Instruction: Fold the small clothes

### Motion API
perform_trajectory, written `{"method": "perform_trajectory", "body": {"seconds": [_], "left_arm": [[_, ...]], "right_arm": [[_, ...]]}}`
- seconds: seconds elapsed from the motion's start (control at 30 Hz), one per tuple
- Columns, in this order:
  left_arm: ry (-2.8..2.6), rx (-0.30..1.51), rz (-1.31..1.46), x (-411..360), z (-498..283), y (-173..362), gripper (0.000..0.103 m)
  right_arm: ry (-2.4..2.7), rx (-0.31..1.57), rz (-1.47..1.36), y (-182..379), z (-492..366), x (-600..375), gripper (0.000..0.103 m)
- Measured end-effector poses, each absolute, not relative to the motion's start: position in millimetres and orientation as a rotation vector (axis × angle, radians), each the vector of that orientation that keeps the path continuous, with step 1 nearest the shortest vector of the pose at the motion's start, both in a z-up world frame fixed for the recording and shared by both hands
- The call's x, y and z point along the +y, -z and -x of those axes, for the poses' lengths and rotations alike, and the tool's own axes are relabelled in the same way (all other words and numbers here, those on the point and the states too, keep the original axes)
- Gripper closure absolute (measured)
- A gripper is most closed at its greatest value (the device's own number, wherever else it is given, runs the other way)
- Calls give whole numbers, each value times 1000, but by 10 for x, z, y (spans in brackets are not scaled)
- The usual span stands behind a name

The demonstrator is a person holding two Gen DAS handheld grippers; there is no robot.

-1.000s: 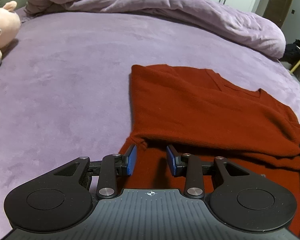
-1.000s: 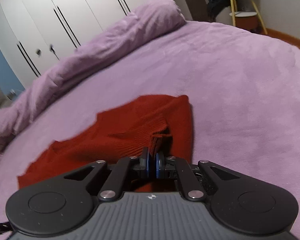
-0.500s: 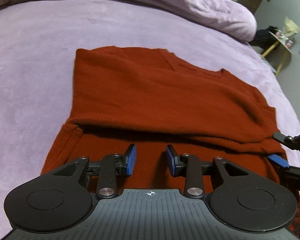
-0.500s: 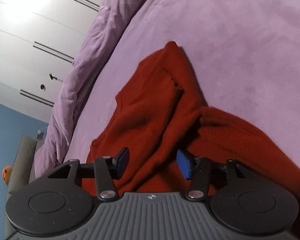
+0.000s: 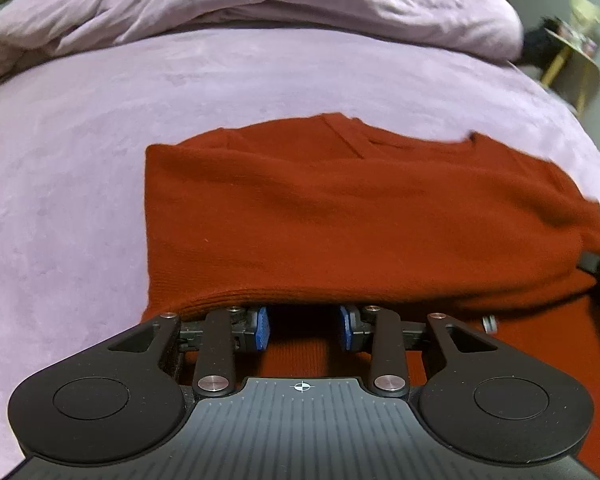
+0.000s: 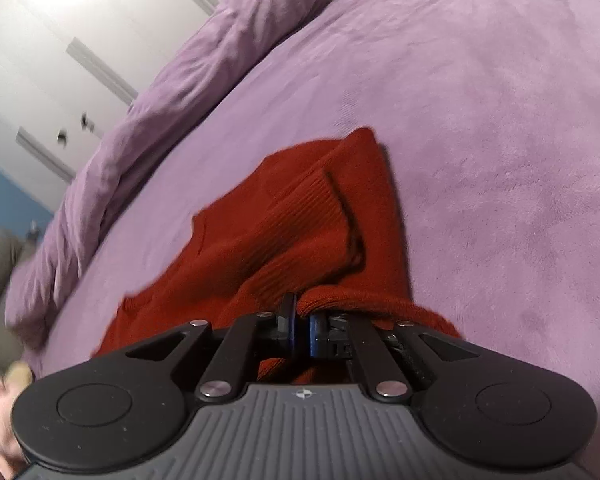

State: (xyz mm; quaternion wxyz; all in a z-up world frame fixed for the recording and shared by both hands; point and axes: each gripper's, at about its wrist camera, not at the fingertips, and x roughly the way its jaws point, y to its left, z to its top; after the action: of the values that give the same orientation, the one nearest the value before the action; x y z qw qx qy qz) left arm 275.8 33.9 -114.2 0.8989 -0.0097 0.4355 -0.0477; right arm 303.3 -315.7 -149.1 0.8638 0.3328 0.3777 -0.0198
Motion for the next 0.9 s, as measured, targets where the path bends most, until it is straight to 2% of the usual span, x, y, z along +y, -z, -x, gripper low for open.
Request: {"method": "perform_trajectory", "body": {"seconds": [0.1, 0.33, 0.5, 0.53, 0.7, 0.9], "left_arm": [[167, 906, -12, 372, -2518, 1012, 67], [176, 813, 4, 362, -2497, 646, 60], [83, 886, 4, 327, -2887, 857, 63], [76, 911, 0, 319, -2934, 918, 63], [67, 899, -51, 291, -2950, 1078, 60], [58, 853, -150, 180, -2986, 1169, 58]], "right_arm": [[-3, 763, -620, 1318, -2774, -3095, 80], [-67, 637, -365, 874, -2808, -2817, 78], [-24, 808, -169, 1183, -3300, -2589, 80], [-6, 851, -101, 1276, -3342, -2548, 86], [-16, 775, 165, 1418, -3305, -2336, 87], [-13, 747, 152, 1456, -3425, -2385, 87]]}}
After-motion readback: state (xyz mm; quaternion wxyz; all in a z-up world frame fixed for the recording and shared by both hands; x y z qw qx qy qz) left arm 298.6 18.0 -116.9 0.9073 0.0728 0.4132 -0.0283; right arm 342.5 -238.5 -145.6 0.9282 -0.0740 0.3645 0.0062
